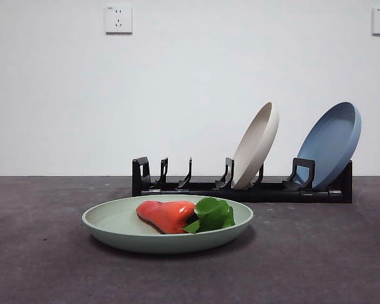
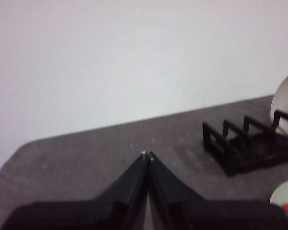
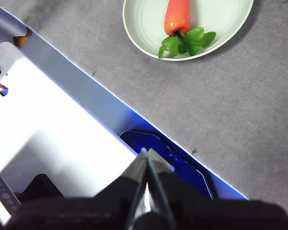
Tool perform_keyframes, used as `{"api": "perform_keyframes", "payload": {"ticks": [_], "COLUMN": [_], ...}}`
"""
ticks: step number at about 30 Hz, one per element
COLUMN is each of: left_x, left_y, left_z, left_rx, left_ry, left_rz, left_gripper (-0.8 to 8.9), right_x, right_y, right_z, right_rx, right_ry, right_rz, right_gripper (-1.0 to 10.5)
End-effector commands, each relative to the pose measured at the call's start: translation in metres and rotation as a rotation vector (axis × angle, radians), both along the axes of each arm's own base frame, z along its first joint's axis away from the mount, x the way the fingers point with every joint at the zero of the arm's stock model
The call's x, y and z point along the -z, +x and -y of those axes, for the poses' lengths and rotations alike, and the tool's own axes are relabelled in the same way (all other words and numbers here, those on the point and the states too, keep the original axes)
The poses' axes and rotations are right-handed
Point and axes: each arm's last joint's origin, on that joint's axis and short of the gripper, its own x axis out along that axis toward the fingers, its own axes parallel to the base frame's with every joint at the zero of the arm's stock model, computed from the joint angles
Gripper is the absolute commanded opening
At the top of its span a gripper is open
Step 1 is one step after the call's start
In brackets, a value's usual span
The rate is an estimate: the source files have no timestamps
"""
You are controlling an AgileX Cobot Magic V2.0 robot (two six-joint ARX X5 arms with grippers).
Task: Take the green plate from the plate rack,put the plate on the table,take the carrot from the table,put the carrot in the plate
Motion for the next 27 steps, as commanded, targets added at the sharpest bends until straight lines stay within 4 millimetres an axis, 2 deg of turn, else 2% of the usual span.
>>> {"api": "perform_keyframes", "payload": {"ticks": [1, 9, 15, 19, 27], "left_x": [0.017, 0.052, 0.064, 0.060, 0.061], "left_y": [0.001, 0.002, -0.002, -0.003, -0.003], "left_z": [-0.001, -0.001, -0.001, -0.001, -0.001], "left_rx": [-0.008, -0.010, -0.013, -0.012, -0.017], "left_ry": [0.005, -0.059, -0.072, -0.141, -0.140], "left_rz": [-0.014, -0.146, -0.270, -0.228, -0.237], "left_gripper": [-0.03, -0.03, -0.03, -0.03, -0.03], "right_x": [-0.001, -0.001, -0.001, -0.001, -0.001], "right_y": [0.000, 0.000, 0.000, 0.000, 0.000], "right_z": [0.000, 0.000, 0.000, 0.000, 0.000], "right_rx": [-0.005, -0.005, -0.005, -0.005, -0.004], "right_ry": [0.002, 0.002, 0.002, 0.002, 0.001], "right_rz": [0.010, 0.010, 0.010, 0.009, 0.009], "right_gripper": [0.0, 0.0, 0.0, 0.0, 0.0]}}
